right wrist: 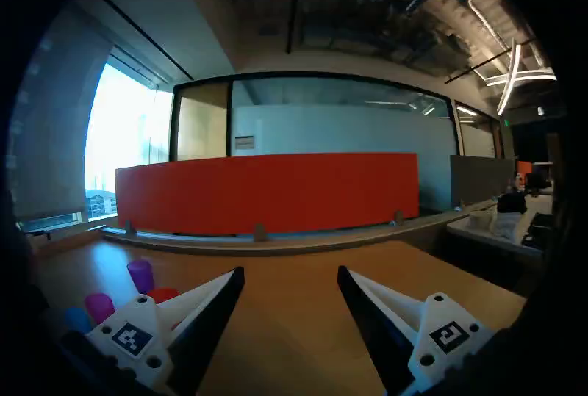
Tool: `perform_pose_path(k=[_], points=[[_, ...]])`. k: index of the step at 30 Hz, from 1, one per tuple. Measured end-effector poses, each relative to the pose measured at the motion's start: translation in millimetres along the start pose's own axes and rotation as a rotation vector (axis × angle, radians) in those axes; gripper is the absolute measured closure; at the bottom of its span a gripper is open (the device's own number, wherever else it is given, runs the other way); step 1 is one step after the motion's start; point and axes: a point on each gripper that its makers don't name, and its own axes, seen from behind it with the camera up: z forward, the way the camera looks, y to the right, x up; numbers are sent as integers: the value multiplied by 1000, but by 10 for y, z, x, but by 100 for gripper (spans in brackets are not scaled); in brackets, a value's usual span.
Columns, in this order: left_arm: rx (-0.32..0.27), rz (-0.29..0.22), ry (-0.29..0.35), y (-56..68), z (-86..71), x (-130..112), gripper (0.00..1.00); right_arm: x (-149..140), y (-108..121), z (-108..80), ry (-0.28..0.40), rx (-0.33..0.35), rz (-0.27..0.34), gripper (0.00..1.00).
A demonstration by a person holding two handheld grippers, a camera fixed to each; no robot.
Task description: Pour water
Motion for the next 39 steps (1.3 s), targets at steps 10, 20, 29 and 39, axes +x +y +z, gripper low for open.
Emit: perform_pose_path(k=[10,20,29,39], points=[[19,47,-15,95,7,-248,12,36,-16,-44,-14,-7,-23,2],[11,49,-2,173,15,-276,12,58,-133,-19,-19,14,-27,2],[9,38,-18,159,15,-414,11,67,-141,-25,-21,14,-20,2],[7,52,-16,170,23,-436,11,128,-100,-55,-13,1,-22,2]])
